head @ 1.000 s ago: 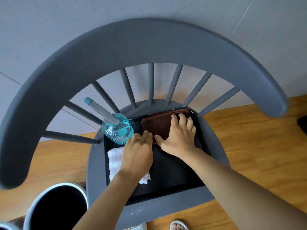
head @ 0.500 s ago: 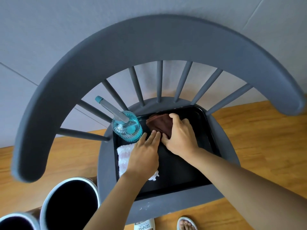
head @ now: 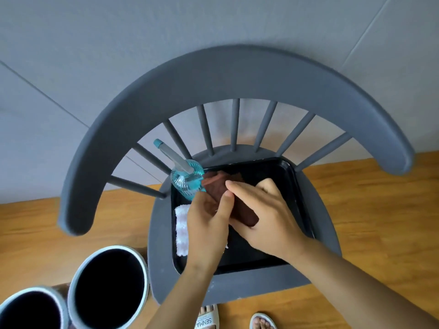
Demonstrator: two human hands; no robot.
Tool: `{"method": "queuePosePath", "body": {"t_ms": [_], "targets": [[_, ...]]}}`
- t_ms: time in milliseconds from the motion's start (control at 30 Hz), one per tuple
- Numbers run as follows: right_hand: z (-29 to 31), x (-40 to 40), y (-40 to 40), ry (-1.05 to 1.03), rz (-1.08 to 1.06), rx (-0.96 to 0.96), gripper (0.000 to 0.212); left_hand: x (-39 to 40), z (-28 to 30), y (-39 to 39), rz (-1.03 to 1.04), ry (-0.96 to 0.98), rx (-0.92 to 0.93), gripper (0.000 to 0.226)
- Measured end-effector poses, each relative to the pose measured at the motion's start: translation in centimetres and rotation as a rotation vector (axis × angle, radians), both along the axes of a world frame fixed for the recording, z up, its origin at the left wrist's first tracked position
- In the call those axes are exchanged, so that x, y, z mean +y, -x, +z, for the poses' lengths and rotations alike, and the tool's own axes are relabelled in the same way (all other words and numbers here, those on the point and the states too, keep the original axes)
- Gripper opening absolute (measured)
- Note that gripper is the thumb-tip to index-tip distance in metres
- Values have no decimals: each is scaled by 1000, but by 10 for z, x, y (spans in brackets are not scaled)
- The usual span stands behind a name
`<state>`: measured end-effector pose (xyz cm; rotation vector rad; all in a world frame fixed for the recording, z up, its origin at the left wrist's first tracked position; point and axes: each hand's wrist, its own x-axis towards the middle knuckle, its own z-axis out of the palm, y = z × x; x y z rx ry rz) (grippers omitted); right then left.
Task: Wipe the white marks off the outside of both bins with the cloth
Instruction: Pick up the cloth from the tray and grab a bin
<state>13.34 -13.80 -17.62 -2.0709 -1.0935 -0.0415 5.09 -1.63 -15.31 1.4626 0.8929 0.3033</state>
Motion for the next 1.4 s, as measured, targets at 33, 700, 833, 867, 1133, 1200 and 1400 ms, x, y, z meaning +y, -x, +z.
{"method": "queuePosePath", "body": {"t_ms": [33,700,833,867,1133,1200,1400], "targets": [[9,-1,3,35,42,-32,69,0,8,9,23,18,-45,24],[40,79,201,85,629,290,88,55,68,278,29,-326,66,30],[7,100,240,145,621,266,91,78,27,313,34,-211,29,29],[-2,107,249,158,619,274,94,85,15,320,50,-176,9,29],[-83,134,325,146,566,375,110,133,-75,391,-14,-64,-64,28],[-97,135,341,107,542,384,108,139,-88,402,-39,-19,-95,28],[-146,148,353,74,564,393,110,156,-133,416,-77,28,-117,32]]}}
